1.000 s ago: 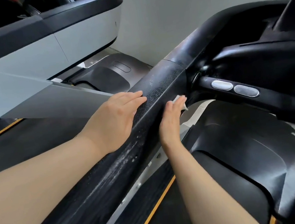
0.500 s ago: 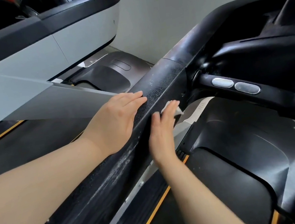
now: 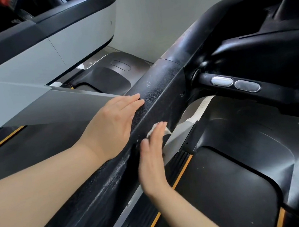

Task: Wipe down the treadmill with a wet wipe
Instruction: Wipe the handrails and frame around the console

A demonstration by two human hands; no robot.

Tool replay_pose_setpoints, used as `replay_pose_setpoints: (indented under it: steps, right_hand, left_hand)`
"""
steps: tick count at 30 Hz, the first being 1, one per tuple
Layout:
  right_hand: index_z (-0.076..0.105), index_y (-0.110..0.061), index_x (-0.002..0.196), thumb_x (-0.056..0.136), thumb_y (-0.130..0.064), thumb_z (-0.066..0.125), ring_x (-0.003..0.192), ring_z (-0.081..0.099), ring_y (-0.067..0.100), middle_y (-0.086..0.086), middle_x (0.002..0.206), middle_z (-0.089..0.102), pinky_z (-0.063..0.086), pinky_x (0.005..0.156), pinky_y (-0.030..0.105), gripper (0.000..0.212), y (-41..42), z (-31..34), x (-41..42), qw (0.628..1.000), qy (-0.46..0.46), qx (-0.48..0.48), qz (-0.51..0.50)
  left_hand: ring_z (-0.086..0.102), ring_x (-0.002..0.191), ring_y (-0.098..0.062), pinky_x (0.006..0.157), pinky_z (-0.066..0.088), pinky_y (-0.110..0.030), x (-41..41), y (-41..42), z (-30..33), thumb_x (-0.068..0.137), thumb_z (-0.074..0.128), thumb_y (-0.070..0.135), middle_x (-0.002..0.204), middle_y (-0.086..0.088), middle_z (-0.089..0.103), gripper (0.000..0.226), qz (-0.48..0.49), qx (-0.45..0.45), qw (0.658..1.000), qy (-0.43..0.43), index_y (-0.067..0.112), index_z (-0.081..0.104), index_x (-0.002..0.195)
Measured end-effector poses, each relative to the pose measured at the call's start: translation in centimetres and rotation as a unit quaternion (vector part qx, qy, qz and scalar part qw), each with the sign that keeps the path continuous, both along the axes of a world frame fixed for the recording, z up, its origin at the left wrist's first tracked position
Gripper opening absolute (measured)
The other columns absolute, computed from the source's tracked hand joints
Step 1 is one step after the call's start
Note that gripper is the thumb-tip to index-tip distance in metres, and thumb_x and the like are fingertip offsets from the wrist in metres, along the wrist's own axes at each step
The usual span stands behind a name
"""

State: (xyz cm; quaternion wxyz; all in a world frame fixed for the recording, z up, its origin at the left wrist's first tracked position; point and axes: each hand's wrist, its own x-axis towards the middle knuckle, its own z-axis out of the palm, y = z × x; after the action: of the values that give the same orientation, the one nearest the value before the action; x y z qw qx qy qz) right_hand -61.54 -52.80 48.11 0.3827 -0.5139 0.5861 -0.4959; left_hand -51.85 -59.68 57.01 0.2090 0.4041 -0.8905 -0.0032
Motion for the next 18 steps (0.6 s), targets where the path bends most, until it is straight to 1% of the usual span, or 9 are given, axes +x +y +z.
replay_pose_setpoints:
  steps: [2,4,5,7,10,12,13,15,18]
  right_hand:
    - [0.003,-0.028,0.15,0.081,-0.066,0.012,0.142,0.012,0.005,-0.009,0.158,0.008,0.001,0.119,0.028,0.079,-1.0,-2.0,-0.6,0.999,-0.028,0.031,-0.025]
    - [0.023,-0.019,0.142,0.075,-0.067,0.013,0.127,0.036,0.013,-0.001,0.148,0.031,0.021,0.114,0.042,0.083,-4.0,-3.2,-2.9,0.97,-0.144,0.179,-0.073]
    - [0.019,-0.018,0.142,0.08,-0.065,0.015,0.124,0.036,0.011,-0.004,0.145,0.029,0.027,0.11,0.04,0.078,-4.2,-3.1,-3.2,0.959,-0.181,0.209,-0.067]
    - [0.021,-0.012,0.135,0.085,-0.06,0.018,0.117,0.034,0.011,-0.007,0.126,0.027,0.03,0.105,0.036,0.07,-2.6,-1.7,-2.0,0.98,-0.136,0.137,-0.051]
    - [0.003,-0.01,0.147,0.092,-0.054,0.02,0.133,0.013,0.007,-0.008,0.138,0.014,0.013,0.118,0.034,0.073,0.4,-1.8,-0.4,0.998,-0.063,0.028,-0.007]
    - [0.01,-0.019,0.147,0.088,-0.059,0.02,0.138,0.015,0.011,-0.008,0.149,0.015,0.013,0.115,0.031,0.072,-2.3,-3.2,-2.2,0.987,-0.097,0.121,-0.029]
    - [0.022,-0.022,0.135,0.08,-0.064,0.019,0.136,0.025,0.017,-0.001,0.149,0.025,0.019,0.115,0.04,0.07,-3.7,-3.3,-3.4,0.969,-0.142,0.198,-0.041]
    - [0.021,-0.031,0.119,0.071,-0.068,0.016,0.131,0.032,0.022,-0.002,0.129,0.031,0.024,0.113,0.049,0.06,-4.0,-2.6,-3.8,0.957,-0.178,0.224,-0.056]
    - [0.003,-0.018,0.149,0.091,-0.056,0.02,0.144,0.009,0.01,-0.001,0.157,0.007,0.009,0.119,0.028,0.071,-0.1,-0.6,-0.9,0.99,-0.126,0.068,-0.012]
  left_hand:
    - [0.048,0.114,-0.024,0.105,0.026,-0.025,0.1,0.0,0.0,0.089,0.033,0.013,0.125,-0.016,0.06,0.044,0.003,0.006,1.0,-0.006,0.0,0.062,0.119]
    - [0.053,0.114,-0.031,0.105,0.027,-0.026,0.1,0.1,0.0,0.09,0.032,0.014,0.126,-0.014,0.059,0.044,0.009,0.013,1.0,-0.012,0.001,0.061,0.12]
    - [0.055,0.114,-0.033,0.105,0.027,-0.026,0.1,0.1,0.0,0.09,0.032,0.014,0.127,-0.014,0.059,0.044,0.011,0.014,1.0,-0.015,0.002,0.061,0.121]
    - [0.055,0.114,-0.034,0.106,0.026,-0.027,0.1,0.1,0.0,0.09,0.032,0.014,0.127,-0.014,0.059,0.044,0.01,0.013,1.0,-0.019,0.001,0.061,0.121]
    - [0.055,0.114,-0.034,0.106,0.027,-0.027,0.2,0.0,0.0,0.09,0.032,0.014,0.128,-0.014,0.058,0.044,0.011,0.016,1.0,-0.025,0.002,0.06,0.121]
    - [0.053,0.115,-0.032,0.106,0.026,-0.025,0.2,-0.1,0.0,0.09,0.032,0.014,0.129,-0.013,0.058,0.045,0.011,0.021,0.999,-0.025,0.002,0.06,0.122]
    - [0.052,0.116,-0.031,0.106,0.025,-0.024,0.2,-0.1,0.0,0.09,0.031,0.015,0.129,-0.013,0.058,0.045,0.01,0.023,0.999,-0.024,0.003,0.059,0.123]
    - [0.051,0.116,-0.03,0.106,0.025,-0.023,0.2,0.0,-0.1,0.091,0.031,0.015,0.13,-0.012,0.057,0.045,0.011,0.025,0.999,-0.021,0.003,0.059,0.124]
    - [0.05,0.117,-0.029,0.108,0.023,-0.019,0.3,-0.1,-0.1,0.091,0.031,0.015,0.13,-0.012,0.057,0.045,0.013,0.023,0.999,-0.022,0.003,0.059,0.124]
